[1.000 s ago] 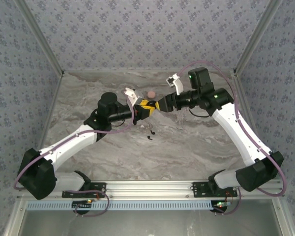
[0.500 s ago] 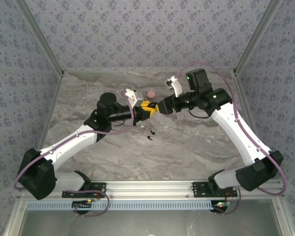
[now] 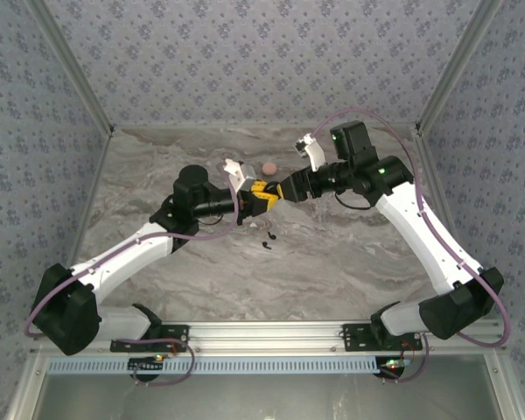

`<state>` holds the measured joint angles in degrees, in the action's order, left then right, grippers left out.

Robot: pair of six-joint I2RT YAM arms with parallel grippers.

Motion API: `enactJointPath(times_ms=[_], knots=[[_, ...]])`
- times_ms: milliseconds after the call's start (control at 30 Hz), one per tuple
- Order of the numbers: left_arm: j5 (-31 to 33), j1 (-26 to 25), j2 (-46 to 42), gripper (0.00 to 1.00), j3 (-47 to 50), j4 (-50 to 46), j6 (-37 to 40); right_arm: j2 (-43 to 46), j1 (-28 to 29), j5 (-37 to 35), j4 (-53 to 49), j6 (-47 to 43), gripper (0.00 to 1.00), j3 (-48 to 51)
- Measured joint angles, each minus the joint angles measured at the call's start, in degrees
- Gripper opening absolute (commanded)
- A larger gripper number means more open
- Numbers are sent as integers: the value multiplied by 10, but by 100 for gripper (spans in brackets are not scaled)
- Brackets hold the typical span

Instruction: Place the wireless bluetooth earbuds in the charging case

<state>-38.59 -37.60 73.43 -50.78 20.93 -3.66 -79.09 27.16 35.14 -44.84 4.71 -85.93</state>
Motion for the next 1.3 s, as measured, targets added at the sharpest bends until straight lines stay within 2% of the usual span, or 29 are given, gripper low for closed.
enactJointPath(times_ms=[533,1300], knots=[[-18,-7,0,20,0,-15,2,-14,-7,-27,0,13,57,-12],[31,-8,1,20,0,-16,2,-4,-19,-67,-4,19,59,-17]])
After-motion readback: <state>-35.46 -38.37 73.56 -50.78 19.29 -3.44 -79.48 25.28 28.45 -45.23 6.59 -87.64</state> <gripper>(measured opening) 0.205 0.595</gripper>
